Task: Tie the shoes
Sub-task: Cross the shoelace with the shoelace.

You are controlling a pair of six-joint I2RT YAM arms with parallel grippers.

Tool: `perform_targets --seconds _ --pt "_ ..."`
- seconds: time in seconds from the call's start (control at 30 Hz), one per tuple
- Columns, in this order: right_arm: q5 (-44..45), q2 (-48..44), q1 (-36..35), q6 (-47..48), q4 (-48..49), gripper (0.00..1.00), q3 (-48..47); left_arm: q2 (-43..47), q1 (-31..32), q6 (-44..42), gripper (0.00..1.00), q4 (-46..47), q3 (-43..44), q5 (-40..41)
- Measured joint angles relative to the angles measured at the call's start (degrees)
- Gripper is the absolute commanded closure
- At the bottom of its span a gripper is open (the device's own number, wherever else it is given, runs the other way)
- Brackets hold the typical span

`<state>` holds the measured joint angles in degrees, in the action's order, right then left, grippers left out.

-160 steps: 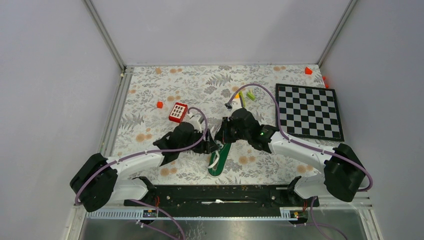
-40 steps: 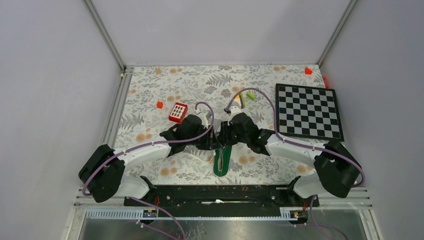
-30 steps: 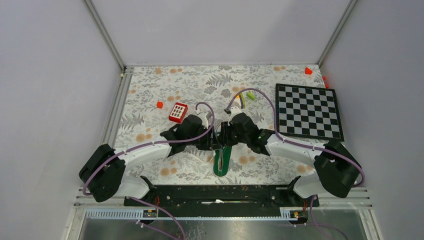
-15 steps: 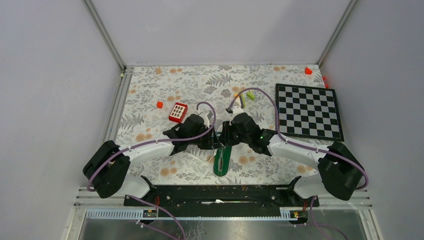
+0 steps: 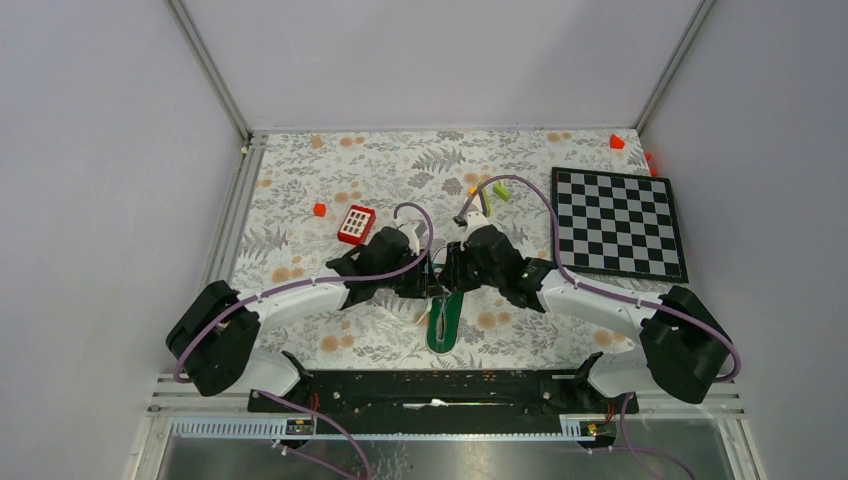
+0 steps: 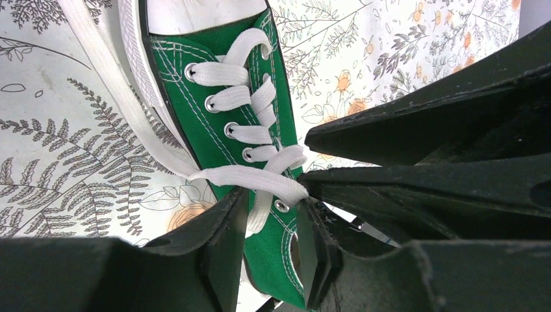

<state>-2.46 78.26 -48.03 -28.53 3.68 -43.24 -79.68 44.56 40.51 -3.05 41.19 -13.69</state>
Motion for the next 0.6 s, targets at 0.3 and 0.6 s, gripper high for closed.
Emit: perform_targets --seconds 0.3,0.6 --pt "0.0 0.0 0.04 0.0 -0.07 0.67 -0.11 0.0 -0.02 -0.63 0.73 -0.28 0.39 0.15" --pt "-0.11 0.0 0.04 -0.02 -0.39 0.67 -0.66 0.0 -0.33 0.11 0.89 0.33 0.48 0.31"
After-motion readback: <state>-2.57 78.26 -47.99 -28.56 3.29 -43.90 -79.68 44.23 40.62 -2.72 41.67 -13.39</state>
